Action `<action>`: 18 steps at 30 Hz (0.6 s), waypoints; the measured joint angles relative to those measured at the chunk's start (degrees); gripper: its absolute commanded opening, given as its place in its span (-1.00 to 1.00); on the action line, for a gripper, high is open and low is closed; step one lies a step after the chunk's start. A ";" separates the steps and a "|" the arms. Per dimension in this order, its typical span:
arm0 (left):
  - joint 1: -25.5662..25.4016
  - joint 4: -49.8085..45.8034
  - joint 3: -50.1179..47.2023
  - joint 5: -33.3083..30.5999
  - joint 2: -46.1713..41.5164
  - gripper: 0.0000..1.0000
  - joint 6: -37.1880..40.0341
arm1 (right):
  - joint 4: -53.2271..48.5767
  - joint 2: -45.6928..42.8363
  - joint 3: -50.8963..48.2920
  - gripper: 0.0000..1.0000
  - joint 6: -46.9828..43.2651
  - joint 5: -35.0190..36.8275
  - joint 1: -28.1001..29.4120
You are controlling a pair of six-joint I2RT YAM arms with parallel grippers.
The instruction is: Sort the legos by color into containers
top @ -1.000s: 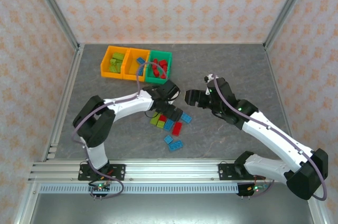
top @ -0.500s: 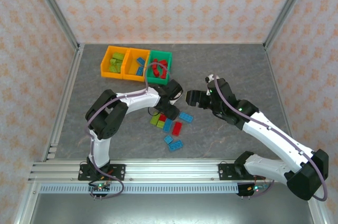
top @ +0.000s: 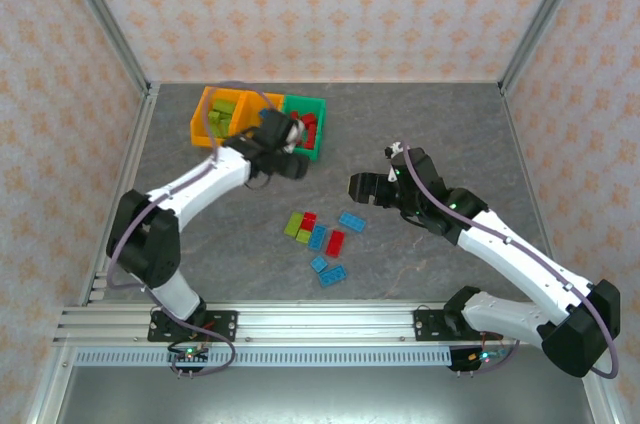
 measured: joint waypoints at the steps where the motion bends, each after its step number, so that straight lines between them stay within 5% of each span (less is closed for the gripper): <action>1: 2.64 0.44 2.19 -0.22 0.79 0.26 -0.28 | 0.00 0.00 0.00 0.80 0.00 -0.11 0.00; 5: 10.69 0.07 14.19 -0.57 9.79 0.29 -1.42 | 0.00 0.00 0.00 0.80 0.00 -0.11 0.00; 10: 13.97 -2.67 27.82 -0.44 23.71 0.49 -2.60 | 0.00 0.00 -0.02 0.81 0.04 -0.07 0.00; 18: 14.08 -5.03 26.47 0.31 23.08 0.72 -3.13 | -1.57 0.33 -1.29 0.82 0.92 3.13 0.00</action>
